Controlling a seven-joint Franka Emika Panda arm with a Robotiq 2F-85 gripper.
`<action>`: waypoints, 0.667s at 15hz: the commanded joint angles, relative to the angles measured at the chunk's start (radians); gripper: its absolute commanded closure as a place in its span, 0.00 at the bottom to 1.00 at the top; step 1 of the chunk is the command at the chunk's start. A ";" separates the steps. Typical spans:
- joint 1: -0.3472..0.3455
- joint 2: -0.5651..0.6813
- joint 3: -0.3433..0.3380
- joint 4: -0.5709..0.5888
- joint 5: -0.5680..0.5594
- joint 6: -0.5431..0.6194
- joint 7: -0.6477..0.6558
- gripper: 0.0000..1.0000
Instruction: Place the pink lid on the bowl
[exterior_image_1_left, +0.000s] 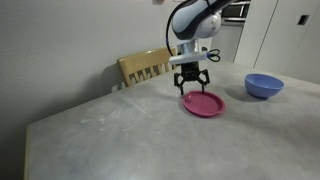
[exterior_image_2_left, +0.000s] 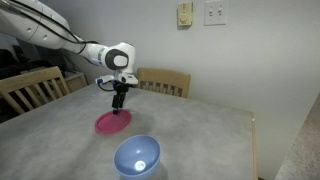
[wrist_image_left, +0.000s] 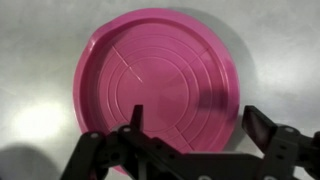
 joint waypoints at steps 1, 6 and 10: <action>-0.023 0.076 0.012 0.137 0.004 -0.077 0.067 0.00; -0.024 0.130 0.011 0.233 -0.021 -0.131 0.102 0.00; -0.035 0.163 0.015 0.253 -0.020 -0.137 0.100 0.00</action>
